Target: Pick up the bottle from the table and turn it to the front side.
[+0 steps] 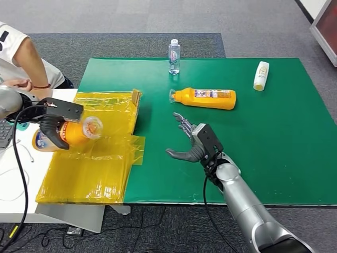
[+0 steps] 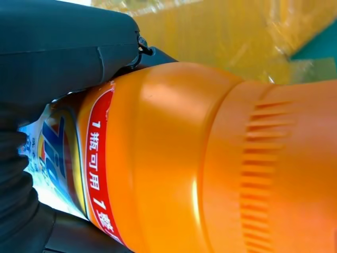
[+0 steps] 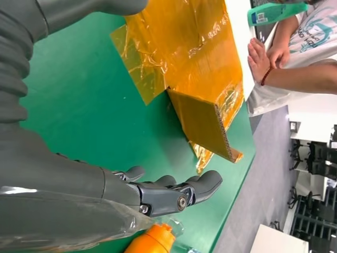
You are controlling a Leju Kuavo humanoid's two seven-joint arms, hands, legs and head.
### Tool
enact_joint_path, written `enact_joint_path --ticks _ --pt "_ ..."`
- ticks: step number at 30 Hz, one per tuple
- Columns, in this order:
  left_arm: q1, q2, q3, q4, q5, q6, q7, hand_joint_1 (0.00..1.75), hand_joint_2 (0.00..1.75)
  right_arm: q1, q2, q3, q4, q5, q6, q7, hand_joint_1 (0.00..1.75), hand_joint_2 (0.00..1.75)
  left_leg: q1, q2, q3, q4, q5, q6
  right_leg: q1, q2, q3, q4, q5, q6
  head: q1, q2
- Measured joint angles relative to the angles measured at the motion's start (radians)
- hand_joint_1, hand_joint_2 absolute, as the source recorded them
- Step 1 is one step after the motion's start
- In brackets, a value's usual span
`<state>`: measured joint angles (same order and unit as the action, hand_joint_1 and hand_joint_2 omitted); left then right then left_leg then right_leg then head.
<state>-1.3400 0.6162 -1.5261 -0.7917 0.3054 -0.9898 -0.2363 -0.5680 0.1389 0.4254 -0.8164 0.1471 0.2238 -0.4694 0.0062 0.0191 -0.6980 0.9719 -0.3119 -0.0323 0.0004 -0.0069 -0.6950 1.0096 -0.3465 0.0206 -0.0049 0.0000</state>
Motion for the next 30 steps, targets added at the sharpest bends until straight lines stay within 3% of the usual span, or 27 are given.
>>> enact_joint_path --ticks 8,16,23,30 --pt "0.020 -0.061 -0.001 0.103 -0.153 0.149 -0.100 1.75 1.75 0.012 0.000 0.009 0.000 0.003 -0.027 0.008 0.00 1.75 0.000 0.000 0.000 0.000 0.000 0.000 0.000 0.000 0.000 0.000 0.000 0.000 0.000 0.000" --pt "0.062 -0.106 -0.003 0.175 -0.192 0.254 -0.173 1.75 1.75 0.031 -0.019 -0.008 -0.022 -0.007 -0.084 0.010 0.00 1.75 0.000 0.000 0.000 0.000 0.000 0.000 -0.001 0.000 0.000 0.000 0.001 0.000 0.000 0.000" --pt "0.117 -0.091 -0.002 0.191 -0.199 0.271 -0.226 1.75 1.75 0.079 -0.081 -0.131 -0.103 -0.055 -0.097 -0.001 0.00 1.75 -0.001 0.000 0.000 0.000 -0.001 0.000 -0.001 0.000 0.000 0.000 0.000 0.000 0.000 0.000" --pt "0.154 -0.029 0.028 0.162 -0.140 0.196 -0.278 1.75 1.75 0.115 -0.101 -0.215 -0.146 -0.045 -0.073 -0.001 0.00 1.75 0.000 0.001 0.001 0.000 -0.002 0.000 -0.001 0.001 0.000 0.000 0.000 0.000 0.000 0.000"
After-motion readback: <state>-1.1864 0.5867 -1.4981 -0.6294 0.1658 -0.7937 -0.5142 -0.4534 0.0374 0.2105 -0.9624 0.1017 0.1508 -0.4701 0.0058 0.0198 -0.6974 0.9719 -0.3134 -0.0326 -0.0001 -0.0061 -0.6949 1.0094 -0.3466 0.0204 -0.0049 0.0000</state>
